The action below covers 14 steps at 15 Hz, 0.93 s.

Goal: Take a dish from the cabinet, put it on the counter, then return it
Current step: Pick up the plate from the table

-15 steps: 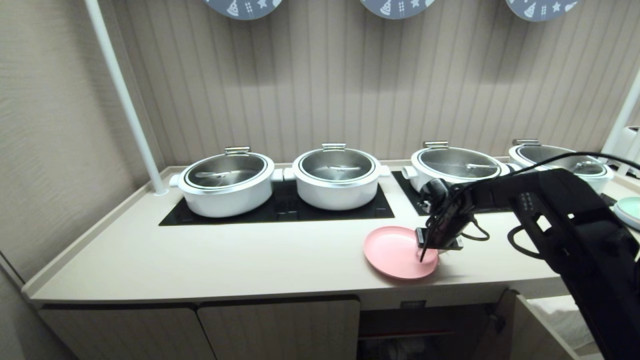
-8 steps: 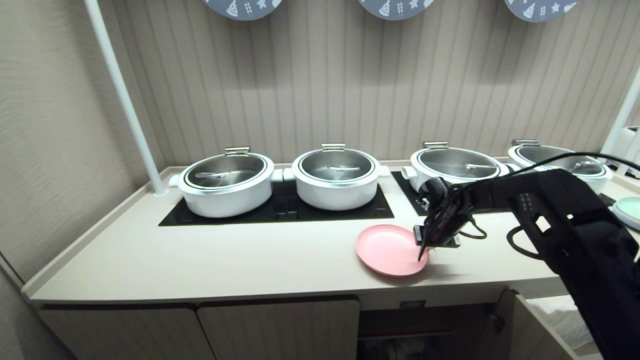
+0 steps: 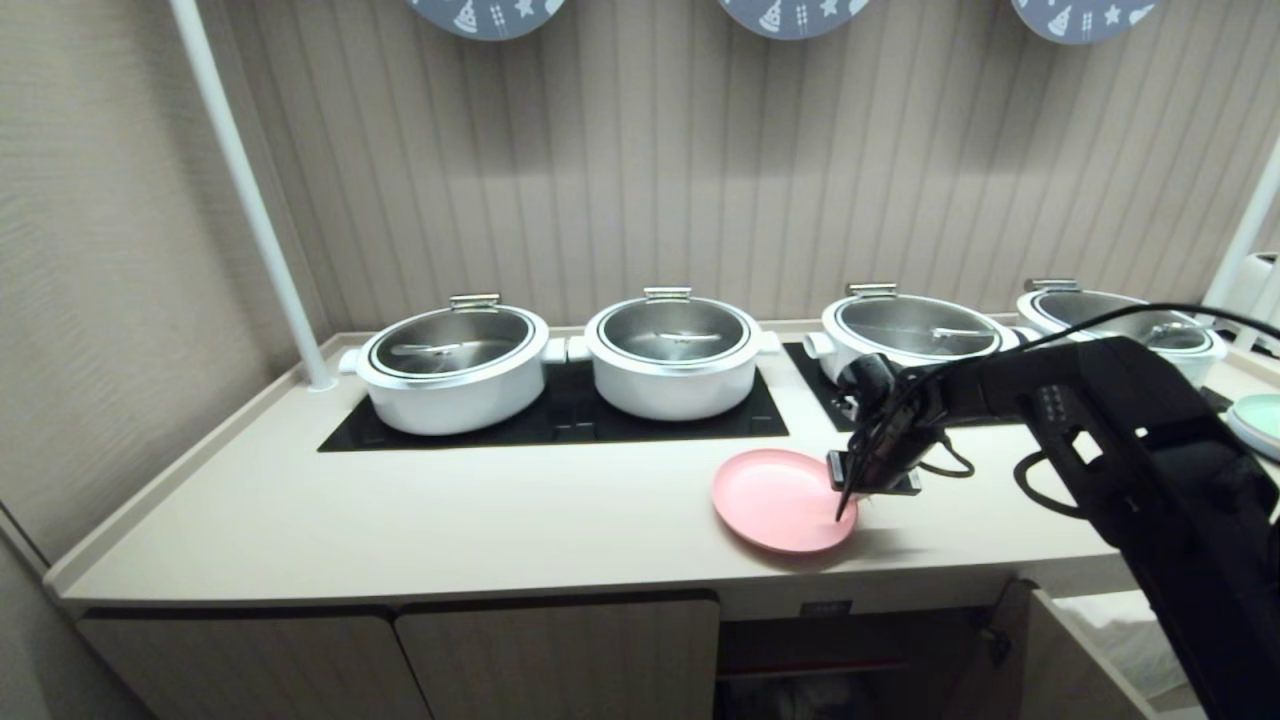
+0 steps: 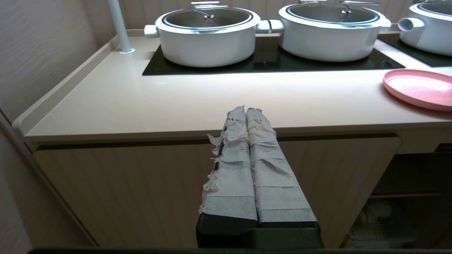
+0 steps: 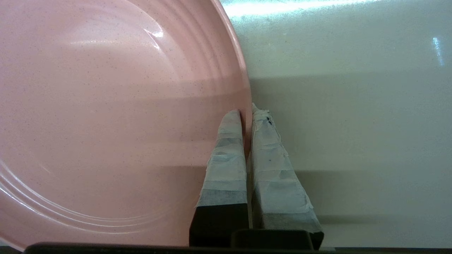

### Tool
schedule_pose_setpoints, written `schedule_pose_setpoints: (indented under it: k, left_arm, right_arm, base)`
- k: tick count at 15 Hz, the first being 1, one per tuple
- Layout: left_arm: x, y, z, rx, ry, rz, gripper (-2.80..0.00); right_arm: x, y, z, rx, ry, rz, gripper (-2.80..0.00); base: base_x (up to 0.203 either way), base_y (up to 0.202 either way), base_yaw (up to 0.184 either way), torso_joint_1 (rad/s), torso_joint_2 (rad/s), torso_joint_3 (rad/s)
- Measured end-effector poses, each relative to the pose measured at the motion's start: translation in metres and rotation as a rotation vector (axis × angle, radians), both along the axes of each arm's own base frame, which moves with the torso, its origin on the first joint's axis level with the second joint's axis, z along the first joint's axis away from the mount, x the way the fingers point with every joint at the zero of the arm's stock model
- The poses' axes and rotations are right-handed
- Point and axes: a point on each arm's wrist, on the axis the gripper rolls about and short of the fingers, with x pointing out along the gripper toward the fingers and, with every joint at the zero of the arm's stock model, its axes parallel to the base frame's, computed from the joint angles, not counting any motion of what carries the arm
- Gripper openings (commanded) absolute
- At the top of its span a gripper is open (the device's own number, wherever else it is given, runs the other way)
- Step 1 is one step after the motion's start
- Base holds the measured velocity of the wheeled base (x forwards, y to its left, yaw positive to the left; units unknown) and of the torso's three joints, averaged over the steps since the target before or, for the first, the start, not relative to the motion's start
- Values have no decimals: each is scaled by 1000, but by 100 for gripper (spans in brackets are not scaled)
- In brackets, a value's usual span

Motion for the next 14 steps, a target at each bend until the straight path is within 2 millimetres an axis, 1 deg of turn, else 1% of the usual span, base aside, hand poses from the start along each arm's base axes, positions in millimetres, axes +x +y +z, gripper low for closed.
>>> schedule_pose_setpoints:
  k: [2,7,14]
  left_arm:
    - [0,0,0,0,0,0,-280]
    - [0,0,0,0,0,0,-280]
    - [0,0,0,-1,0,-1,-280]
  right_arm:
    - [0,0,2,7,-2,-15,-280]
    - [-2,3,10,55,-6,-124,-280]
    - [-8,3,34,117,-22,-248,-280]
  base:
    - [0,0,0,0,0,0]
    - [0,0,0,0,0,0]
    - [0,0,0,0,0,0]
